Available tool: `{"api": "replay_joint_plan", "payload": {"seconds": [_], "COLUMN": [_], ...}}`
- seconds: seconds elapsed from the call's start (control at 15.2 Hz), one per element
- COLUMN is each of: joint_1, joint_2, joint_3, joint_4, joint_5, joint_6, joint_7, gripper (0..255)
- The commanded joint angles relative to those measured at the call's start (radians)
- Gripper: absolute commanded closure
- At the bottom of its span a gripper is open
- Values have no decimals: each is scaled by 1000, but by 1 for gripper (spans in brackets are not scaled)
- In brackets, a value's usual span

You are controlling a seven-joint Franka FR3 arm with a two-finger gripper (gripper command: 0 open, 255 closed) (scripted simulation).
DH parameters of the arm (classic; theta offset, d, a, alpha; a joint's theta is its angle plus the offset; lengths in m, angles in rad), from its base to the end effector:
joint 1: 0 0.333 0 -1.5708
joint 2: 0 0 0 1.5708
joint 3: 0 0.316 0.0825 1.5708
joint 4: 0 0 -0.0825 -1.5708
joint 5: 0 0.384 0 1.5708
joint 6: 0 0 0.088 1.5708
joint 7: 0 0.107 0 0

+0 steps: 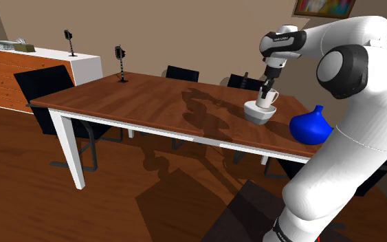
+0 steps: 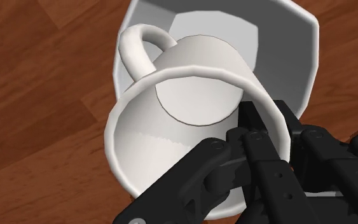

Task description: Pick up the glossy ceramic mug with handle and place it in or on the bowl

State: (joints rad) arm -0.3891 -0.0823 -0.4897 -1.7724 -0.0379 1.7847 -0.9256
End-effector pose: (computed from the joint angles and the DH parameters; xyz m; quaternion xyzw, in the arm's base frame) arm 0.3399 -0.4295 0.5872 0.9987 0.0265 0.0269 0.0329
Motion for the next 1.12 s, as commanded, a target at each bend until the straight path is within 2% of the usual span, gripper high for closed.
{"api": "replay_joint_plan", "payload": {"seconds": [0.0, 0.33, 0.59, 1.06], "joint_1": [0, 0, 1, 1], "joint_2": [0, 0, 11, 11], "joint_3": [0, 0, 0, 0], "joint_4": [0, 0, 140, 140], "joint_5": [0, 0, 6, 6], "joint_6": [0, 0, -130, -130], "joint_7": [0, 0, -5, -5], "gripper": [0, 0, 0, 0]}}
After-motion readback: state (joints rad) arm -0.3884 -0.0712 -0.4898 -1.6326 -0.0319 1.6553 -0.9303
